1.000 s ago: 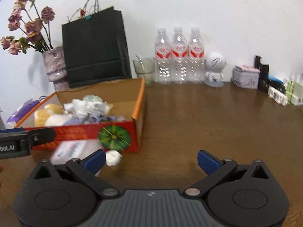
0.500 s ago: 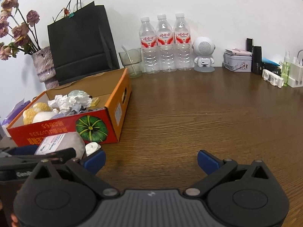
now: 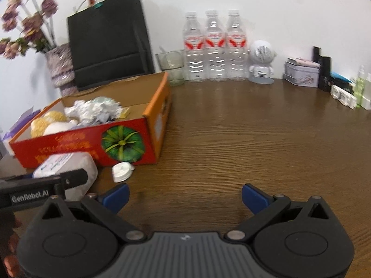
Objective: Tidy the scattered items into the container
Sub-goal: 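Grasp the clear white-labelled plastic container with the left tool, then grasp the white cap with the right tool while the left tool holds the container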
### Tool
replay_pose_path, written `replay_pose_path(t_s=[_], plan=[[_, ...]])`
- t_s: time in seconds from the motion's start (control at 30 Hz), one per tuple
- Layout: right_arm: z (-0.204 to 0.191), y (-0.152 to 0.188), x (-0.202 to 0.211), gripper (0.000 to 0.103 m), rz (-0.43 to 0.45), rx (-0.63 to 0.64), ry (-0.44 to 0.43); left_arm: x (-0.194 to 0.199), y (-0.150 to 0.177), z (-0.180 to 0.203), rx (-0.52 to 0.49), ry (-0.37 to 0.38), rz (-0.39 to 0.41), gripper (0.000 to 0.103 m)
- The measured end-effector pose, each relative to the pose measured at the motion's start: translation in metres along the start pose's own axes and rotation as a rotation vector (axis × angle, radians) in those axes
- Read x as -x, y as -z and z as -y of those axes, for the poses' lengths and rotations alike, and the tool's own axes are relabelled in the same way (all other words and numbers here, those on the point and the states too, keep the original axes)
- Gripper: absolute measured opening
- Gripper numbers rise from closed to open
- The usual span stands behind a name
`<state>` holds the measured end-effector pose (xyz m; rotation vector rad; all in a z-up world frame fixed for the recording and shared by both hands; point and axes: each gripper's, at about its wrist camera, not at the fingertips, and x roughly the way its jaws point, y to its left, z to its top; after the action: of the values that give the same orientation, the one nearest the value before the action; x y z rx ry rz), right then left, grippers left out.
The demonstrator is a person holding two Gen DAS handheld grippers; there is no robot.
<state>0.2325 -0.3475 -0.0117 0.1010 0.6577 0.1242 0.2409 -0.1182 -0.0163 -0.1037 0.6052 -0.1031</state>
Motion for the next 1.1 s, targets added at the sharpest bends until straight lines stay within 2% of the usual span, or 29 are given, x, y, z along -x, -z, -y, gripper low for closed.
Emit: replay_pose_path(t_s=[0.33,0.47,0.6,0.7,0.77,0.83,0.87,0.9,1.1], plan=[[-0.055,0.002,-0.02,0.103,-0.019,0.154,-0.017,0.015,-0.004,-0.048,0.06,-0.012,0.013,0.084],[-0.069,-0.001,-0.031,0.103,-0.016,0.164,-0.005,0.016,-0.006,-0.066,0.083,-0.011,0.011,0.084],[-0.072,-0.007,-0.042,0.091,-0.029,0.118,-0.02,0.018,-0.006,-0.078,0.088,-0.005,0.008,0.084],[-0.079,-0.009,-0.049,0.089,-0.035,0.133,-0.004,0.018,-0.006,-0.083,0.086,0.004,0.005,0.084],[-0.083,-0.01,-0.05,0.081,-0.03,0.136,-0.01,0.018,-0.005,-0.084,0.084,0.009,0.003,0.084],[-0.086,-0.011,-0.049,0.064,-0.02,0.136,-0.017,0.018,-0.004,-0.084,0.081,0.013,0.002,0.084],[-0.086,-0.012,-0.048,0.046,-0.017,0.136,-0.023,0.019,-0.004,-0.084,0.079,0.016,0.003,0.084],[-0.086,-0.012,-0.046,0.024,-0.014,0.133,-0.027,0.02,-0.004,-0.083,0.078,0.019,0.004,0.084],[-0.081,-0.004,-0.029,0.023,0.027,0.101,-0.056,0.023,-0.002,-0.081,0.072,0.029,0.009,0.084]])
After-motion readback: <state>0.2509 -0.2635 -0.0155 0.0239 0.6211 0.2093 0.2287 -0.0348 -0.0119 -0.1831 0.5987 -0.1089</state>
